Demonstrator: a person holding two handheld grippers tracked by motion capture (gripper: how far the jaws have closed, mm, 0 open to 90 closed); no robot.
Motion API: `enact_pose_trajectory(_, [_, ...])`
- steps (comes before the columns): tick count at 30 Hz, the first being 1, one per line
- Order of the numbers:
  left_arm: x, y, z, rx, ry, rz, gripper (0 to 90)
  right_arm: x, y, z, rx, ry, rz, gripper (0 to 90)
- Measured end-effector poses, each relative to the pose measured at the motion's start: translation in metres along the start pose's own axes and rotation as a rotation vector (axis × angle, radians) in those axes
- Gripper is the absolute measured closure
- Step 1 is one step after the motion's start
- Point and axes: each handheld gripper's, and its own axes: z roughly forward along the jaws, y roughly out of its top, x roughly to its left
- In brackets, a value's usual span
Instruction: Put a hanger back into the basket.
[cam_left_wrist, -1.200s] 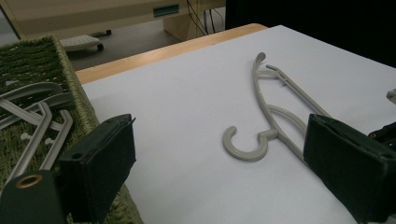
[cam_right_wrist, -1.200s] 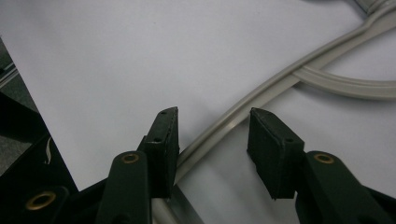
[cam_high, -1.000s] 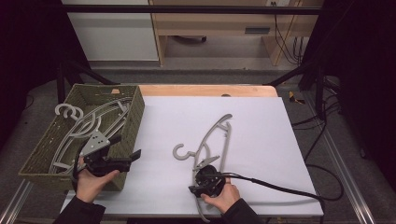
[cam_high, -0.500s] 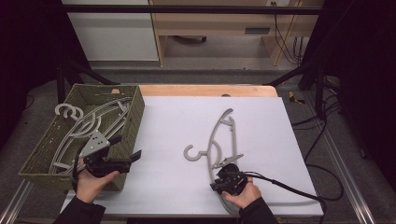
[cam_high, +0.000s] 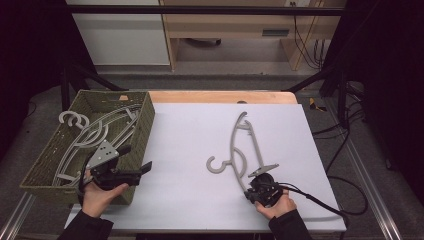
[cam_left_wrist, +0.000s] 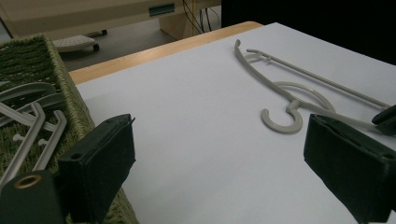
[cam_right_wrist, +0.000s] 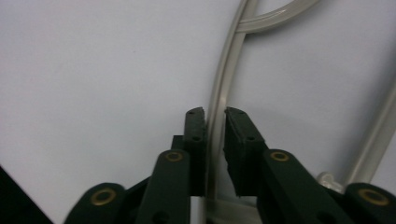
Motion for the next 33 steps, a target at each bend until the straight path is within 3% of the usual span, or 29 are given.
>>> enact_pose_trajectory(1, [0.000,0.000,0.000,0.001,-0.001,0.000,8.5,-0.001,0.000,0.001,0.004,-0.014,-0.007,73.9])
enact_pose_trajectory(2, [-0.001,0.000,0.000,0.000,-0.002,0.002,8.5,0.001,0.001,0.005,-0.006,-0.004,0.021,73.4])
enact_pose_trajectory(5, [-0.001,0.000,0.000,0.000,-0.002,0.003,8.5,0.000,0.002,0.008,-0.007,-0.023,0.001,74.4])
enact_pose_trajectory(7, [-0.001,0.000,0.001,0.003,-0.002,0.004,8.5,0.002,0.002,0.009,-0.024,-0.034,0.030,76.9])
enact_pose_trajectory(8, [-0.001,0.000,0.001,0.005,-0.002,0.005,8.6,0.000,0.001,0.009,-0.026,-0.039,-0.005,79.0])
enact_pose_trajectory(9, [-0.001,0.000,0.001,0.005,-0.002,0.005,8.6,0.000,0.001,0.009,-0.026,-0.039,-0.005,79.0])
enact_pose_trajectory(10, [-0.001,0.000,0.002,0.007,-0.003,0.003,8.6,0.002,0.002,0.009,-0.026,-0.037,0.036,79.2])
enact_pose_trajectory(11, [-0.001,-0.001,0.002,0.007,-0.003,0.003,8.6,-0.002,0.003,0.009,-0.020,-0.028,0.003,79.3])
enact_pose_trajectory(12, [-0.002,-0.001,0.002,0.008,-0.003,0.005,8.6,-0.002,0.003,0.009,-0.025,-0.023,0.010,79.4])
enact_pose_trajectory(14, [-0.002,-0.001,0.003,0.010,-0.003,0.007,8.7,-0.002,0.004,0.012,-0.058,0.000,-0.044,80.6])
enact_pose_trajectory(18, [-0.002,-0.001,0.003,0.009,-0.003,0.007,8.8,-0.002,0.006,0.014,-0.064,0.039,-0.067,82.0])
enact_pose_trajectory(19, [-0.002,-0.001,0.003,0.010,-0.003,0.007,8.8,-0.003,0.006,0.015,-0.074,0.053,-0.097,82.1])
enact_pose_trajectory(22, [-0.002,-0.001,0.003,0.010,-0.005,0.009,8.8,-0.004,0.006,0.015,-0.075,0.046,-0.109,81.6])
enact_pose_trajectory(25, [-0.002,-0.001,0.003,0.010,-0.005,0.008,8.8,-0.005,0.006,0.011,-0.072,0.046,-0.111,75.2])
enact_pose_trajectory(26, [-0.002,-0.001,0.003,0.010,-0.005,0.008,8.8,-0.005,0.006,0.010,-0.065,0.025,-0.115,74.1])
enact_pose_trajectory(28, [-0.002,-0.001,0.003,0.009,-0.006,0.007,8.8,-0.005,0.005,0.008,-0.064,0.028,-0.111,73.6])
enact_pose_trajectory(31, [-0.003,-0.001,0.002,0.010,-0.006,0.011,8.8,-0.003,0.001,0.008,-0.021,-0.001,-0.133,72.1])
enact_pose_trajectory(33, [-0.002,0.000,0.002,0.010,-0.007,0.010,8.7,-0.002,0.001,0.009,-0.028,-0.011,-0.123,72.4])
